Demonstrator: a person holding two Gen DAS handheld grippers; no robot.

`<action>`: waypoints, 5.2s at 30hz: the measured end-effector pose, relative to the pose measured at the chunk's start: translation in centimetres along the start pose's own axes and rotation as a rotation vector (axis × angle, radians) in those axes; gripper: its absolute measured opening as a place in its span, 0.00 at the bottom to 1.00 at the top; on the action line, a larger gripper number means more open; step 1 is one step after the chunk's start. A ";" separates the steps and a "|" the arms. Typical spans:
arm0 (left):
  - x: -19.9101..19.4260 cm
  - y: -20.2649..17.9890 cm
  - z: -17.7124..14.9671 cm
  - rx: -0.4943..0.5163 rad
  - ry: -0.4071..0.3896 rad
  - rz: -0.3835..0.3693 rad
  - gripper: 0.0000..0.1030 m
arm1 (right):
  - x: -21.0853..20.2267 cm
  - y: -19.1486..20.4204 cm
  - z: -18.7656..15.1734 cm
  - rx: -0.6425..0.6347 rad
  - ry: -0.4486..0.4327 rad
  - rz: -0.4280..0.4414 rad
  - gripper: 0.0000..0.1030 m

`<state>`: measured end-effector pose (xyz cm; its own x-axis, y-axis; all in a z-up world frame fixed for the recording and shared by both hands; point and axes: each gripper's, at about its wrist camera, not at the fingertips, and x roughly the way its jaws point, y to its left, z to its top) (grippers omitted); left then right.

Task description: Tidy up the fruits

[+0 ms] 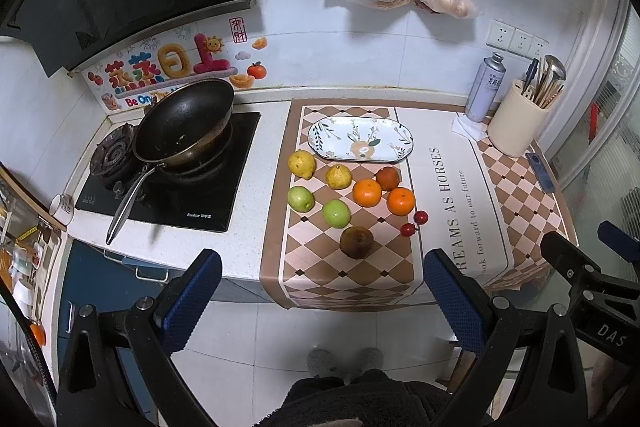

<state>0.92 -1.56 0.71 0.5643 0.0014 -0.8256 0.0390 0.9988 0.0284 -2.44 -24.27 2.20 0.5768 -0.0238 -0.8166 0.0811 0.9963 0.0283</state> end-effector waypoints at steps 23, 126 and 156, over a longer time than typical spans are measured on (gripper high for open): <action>21.5 7.5 0.0 -0.056 0.256 0.337 1.00 | 35.4 7.3 -2.6 0.017 0.532 0.245 0.98; 49.1 -1.3 21.6 -0.024 0.562 -0.096 0.82 | 52.5 4.6 18.9 0.021 0.542 0.059 0.93; 26.6 -0.7 15.4 0.021 0.140 -0.052 0.82 | 29.5 4.2 14.8 0.020 0.208 0.020 0.93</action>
<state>28.61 -2.94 -12.58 0.4407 -0.0418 -0.8967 0.0833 0.9965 -0.0056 26.91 -21.97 -13.24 0.3979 0.0154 -0.9173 0.0893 0.9945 0.0554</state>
